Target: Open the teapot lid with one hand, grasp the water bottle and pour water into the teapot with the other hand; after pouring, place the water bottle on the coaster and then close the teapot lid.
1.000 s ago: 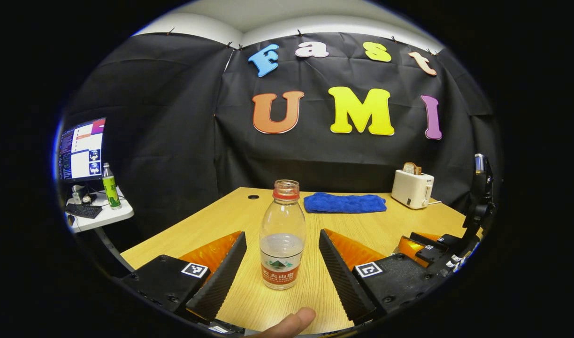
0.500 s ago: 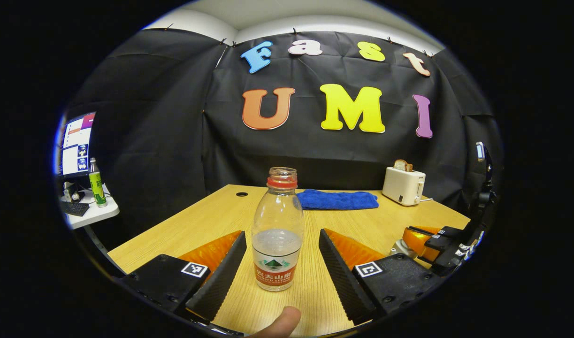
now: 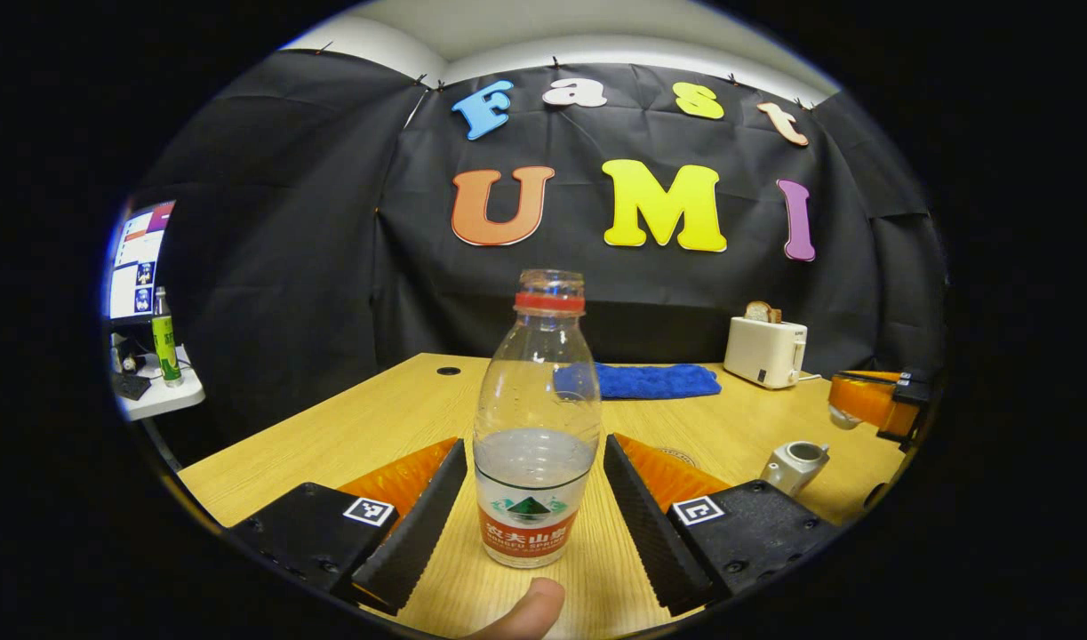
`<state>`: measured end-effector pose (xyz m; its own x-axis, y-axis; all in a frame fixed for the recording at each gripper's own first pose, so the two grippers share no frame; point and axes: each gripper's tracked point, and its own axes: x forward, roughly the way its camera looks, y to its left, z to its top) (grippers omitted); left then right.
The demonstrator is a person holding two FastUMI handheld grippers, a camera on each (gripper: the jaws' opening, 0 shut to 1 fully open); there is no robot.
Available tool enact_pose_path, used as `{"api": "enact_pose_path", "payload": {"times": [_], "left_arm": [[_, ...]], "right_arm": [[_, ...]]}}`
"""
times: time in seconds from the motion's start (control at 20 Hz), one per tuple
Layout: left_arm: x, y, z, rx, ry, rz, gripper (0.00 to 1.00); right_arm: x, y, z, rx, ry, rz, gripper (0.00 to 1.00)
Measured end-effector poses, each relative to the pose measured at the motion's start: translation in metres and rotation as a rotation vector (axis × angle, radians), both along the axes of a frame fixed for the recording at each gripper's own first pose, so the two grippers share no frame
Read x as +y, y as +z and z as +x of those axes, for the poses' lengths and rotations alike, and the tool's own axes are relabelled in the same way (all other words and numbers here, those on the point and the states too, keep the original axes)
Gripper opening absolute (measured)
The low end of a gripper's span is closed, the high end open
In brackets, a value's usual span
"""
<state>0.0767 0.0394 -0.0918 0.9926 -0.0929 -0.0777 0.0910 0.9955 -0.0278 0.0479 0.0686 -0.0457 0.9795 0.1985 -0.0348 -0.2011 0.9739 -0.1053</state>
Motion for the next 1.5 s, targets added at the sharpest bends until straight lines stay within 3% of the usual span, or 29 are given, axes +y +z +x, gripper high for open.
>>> {"api": "enact_pose_path", "payload": {"times": [0.2, 0.55, 0.65, 0.8, 0.95, 1.15, 1.5], "left_arm": [[0.006, -0.017, 0.010, 0.037, 0.002, -0.037, 0.98], [0.000, 0.000, 0.009, -0.045, -0.020, -0.008, 0.96], [0.002, -0.001, 0.012, -0.053, -0.012, 0.024, 0.93], [0.003, -0.002, 0.011, -0.049, -0.007, 0.056, 0.81], [-0.004, 0.002, 0.005, -0.034, -0.015, 0.064, 0.79], [-0.013, 0.013, 0.001, -0.025, -0.008, 0.146, 0.78], [-0.036, 0.030, 0.000, -0.017, -0.017, 0.412, 0.78]], "right_arm": [[-0.009, 0.015, -0.016, -0.042, -0.001, -0.030, 0.00], [-0.022, 0.024, -0.026, -0.068, -0.008, -0.035, 0.00], [-0.025, 0.025, -0.028, -0.066, -0.010, -0.030, 0.00], [-0.033, 0.027, -0.029, -0.066, -0.019, -0.026, 0.00], [-0.045, 0.031, -0.028, -0.070, -0.040, -0.020, 0.00], [-0.066, 0.035, -0.024, -0.061, -0.076, -0.006, 0.00], [-0.104, 0.042, -0.018, -0.049, -0.136, 0.023, 0.00]]}}
